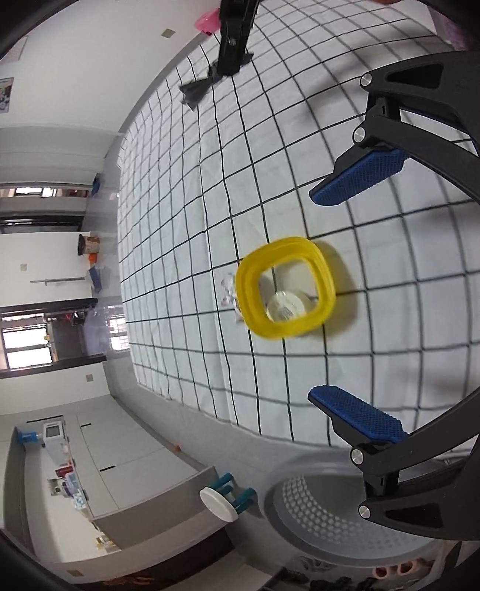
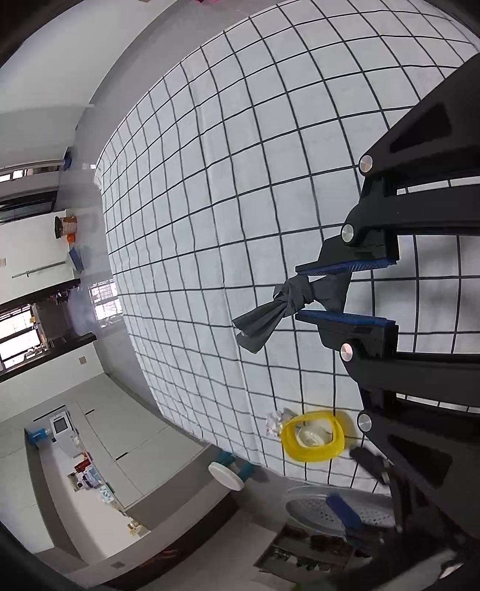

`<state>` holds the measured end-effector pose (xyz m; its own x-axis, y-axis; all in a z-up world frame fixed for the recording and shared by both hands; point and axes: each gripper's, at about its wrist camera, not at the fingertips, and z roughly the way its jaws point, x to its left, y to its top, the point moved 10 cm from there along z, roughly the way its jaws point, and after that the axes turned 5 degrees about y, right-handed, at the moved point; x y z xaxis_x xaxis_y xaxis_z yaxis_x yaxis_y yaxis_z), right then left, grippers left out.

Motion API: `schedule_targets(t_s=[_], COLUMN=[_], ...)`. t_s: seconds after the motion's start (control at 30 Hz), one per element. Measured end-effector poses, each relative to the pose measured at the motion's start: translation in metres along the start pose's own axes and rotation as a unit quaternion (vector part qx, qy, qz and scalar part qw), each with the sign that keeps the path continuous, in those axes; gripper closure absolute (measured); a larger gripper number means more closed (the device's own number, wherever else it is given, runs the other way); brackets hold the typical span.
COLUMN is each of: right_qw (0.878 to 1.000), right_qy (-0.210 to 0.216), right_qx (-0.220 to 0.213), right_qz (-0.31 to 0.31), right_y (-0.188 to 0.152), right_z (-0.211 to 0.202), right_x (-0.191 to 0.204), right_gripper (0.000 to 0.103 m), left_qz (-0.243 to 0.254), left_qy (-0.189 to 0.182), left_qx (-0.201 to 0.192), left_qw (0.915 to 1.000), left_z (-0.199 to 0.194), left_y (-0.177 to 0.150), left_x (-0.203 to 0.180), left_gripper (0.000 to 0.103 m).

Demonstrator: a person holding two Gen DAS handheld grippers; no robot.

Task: Collect trash
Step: 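Grasp the yellow plastic ring with the left gripper while the right holds the cloth, then carry the yellow ring and grey cloth over the grey basket with both grippers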

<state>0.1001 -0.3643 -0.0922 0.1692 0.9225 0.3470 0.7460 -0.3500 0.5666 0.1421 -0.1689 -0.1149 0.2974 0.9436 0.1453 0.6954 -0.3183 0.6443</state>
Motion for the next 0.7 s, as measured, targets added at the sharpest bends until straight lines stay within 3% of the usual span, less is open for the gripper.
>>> schedule_targets(t_s=[0.47, 0.53, 0.57, 0.7], right_qw=[1.000, 1.000, 1.000, 1.000], right_qy=[0.013, 0.014, 0.013, 0.014], right_qx=[0.010, 0.012, 0.013, 0.016], right_qz=[-0.005, -0.006, -0.008, -0.012], right_y=[0.001, 0.001, 0.001, 0.001], right_z=[0.004, 0.004, 0.005, 0.009], right_x=[0.008, 0.007, 0.008, 0.014], right_gripper=[0.084, 0.084, 0.084, 0.084], left_qz=[-0.013, -0.018, -0.017, -0.020], left_qy=[0.025, 0.018, 0.013, 0.005], left_qx=[0.028, 0.030, 0.035, 0.031], left_qw=[0.9992, 0.9992, 0.9992, 0.9993], left_z=[0.048, 0.048, 0.050, 0.045], left_y=[0.004, 0.004, 0.003, -0.002], left_x=[-0.006, -0.005, -0.006, -0.004], left_gripper=[0.009, 0.028, 0.032, 0.033])
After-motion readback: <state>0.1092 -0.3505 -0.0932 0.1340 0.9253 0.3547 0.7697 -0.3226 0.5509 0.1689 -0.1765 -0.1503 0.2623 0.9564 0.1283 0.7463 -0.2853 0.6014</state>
